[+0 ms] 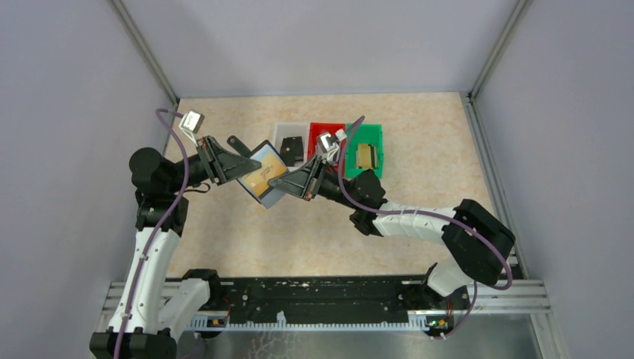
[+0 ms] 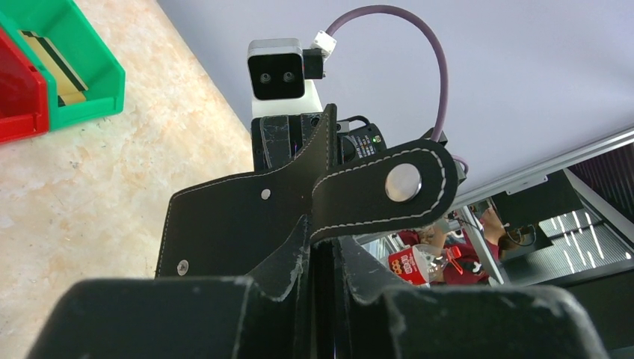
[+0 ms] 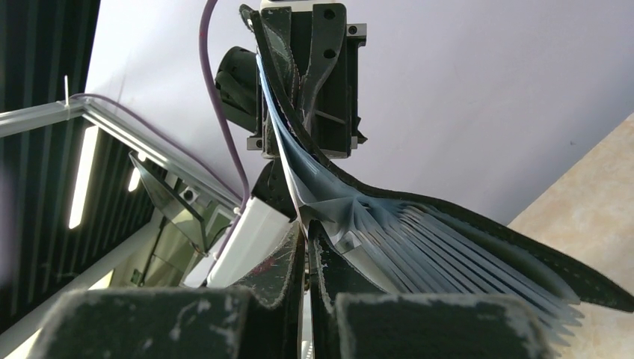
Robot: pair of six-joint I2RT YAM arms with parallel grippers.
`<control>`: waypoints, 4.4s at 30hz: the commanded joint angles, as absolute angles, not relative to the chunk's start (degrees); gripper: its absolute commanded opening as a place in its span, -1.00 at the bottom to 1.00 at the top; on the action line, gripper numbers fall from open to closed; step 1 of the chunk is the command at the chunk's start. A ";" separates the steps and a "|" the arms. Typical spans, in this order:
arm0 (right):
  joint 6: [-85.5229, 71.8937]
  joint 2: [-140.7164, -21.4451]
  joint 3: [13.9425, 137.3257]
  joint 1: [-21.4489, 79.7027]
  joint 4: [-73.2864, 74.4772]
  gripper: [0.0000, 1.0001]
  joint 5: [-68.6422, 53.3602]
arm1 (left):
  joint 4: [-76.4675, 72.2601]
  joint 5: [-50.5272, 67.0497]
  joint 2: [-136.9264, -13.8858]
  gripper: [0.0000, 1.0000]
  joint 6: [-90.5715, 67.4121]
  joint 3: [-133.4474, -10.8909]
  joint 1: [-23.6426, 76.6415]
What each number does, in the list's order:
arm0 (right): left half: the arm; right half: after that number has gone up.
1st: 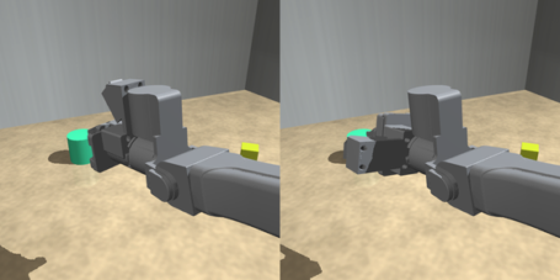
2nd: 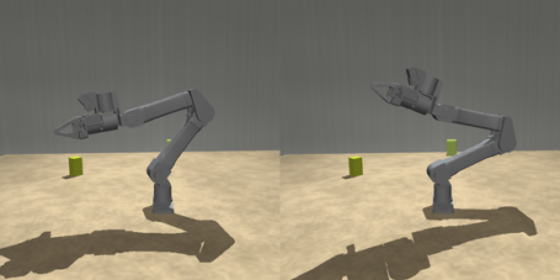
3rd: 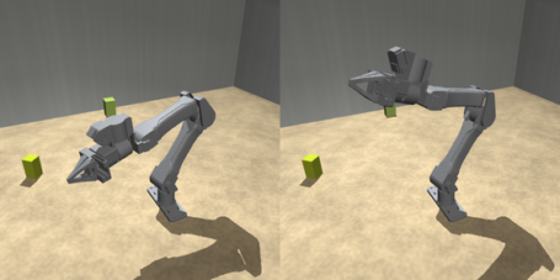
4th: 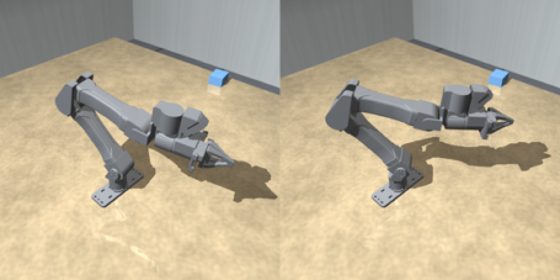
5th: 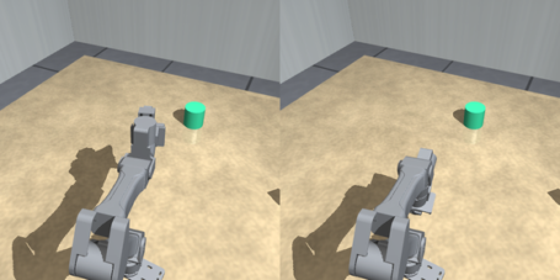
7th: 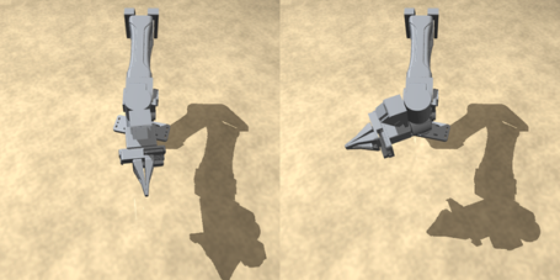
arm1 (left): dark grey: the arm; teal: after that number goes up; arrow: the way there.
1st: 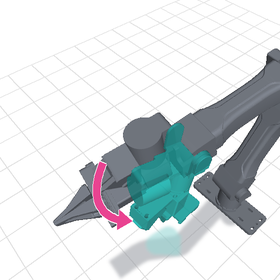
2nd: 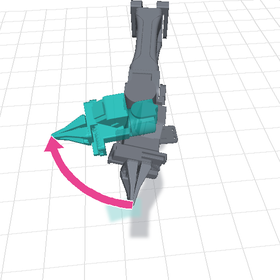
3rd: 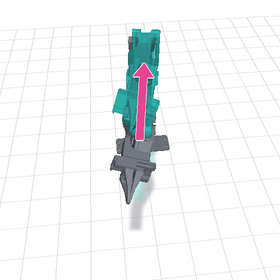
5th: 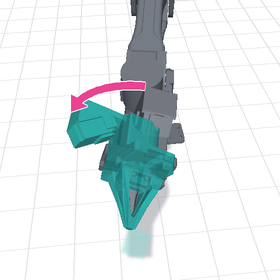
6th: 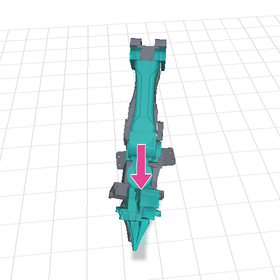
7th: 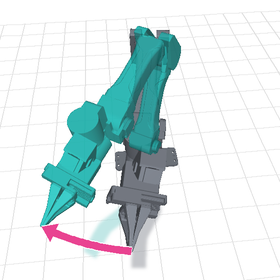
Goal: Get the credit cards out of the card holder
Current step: Remove the credit card from the card holder, then place the credit card in the storage box.
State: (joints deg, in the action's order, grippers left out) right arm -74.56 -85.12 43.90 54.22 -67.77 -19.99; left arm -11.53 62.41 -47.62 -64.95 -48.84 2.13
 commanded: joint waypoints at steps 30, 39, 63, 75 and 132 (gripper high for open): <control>-77.54 -89.90 46.19 56.45 -82.15 -0.39 -14.20 | -13.97 62.31 -46.63 -1.00 -68.46 -53.09 1.41; -77.83 -90.81 48.07 56.45 -84.58 -0.46 -12.96 | -13.42 62.40 -46.46 -1.00 -68.20 -52.86 1.41; -78.12 -90.46 40.86 56.43 -93.03 -1.00 -13.64 | -16.03 61.89 -47.62 -1.00 -67.78 -55.62 1.32; -74.54 -83.67 35.52 56.08 -87.43 -1.00 -13.62 | 0.55 52.75 -47.29 -1.00 -47.24 -62.98 1.14; -10.96 -107.83 92.30 18.14 36.54 -1.00 -9.69 | -1.37 66.34 -47.88 -1.00 -45.67 -62.31 1.15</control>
State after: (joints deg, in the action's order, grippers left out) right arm -11.97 -105.03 89.43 16.19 38.35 -10.33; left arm 2.72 65.63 -48.27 -44.38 -61.19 1.34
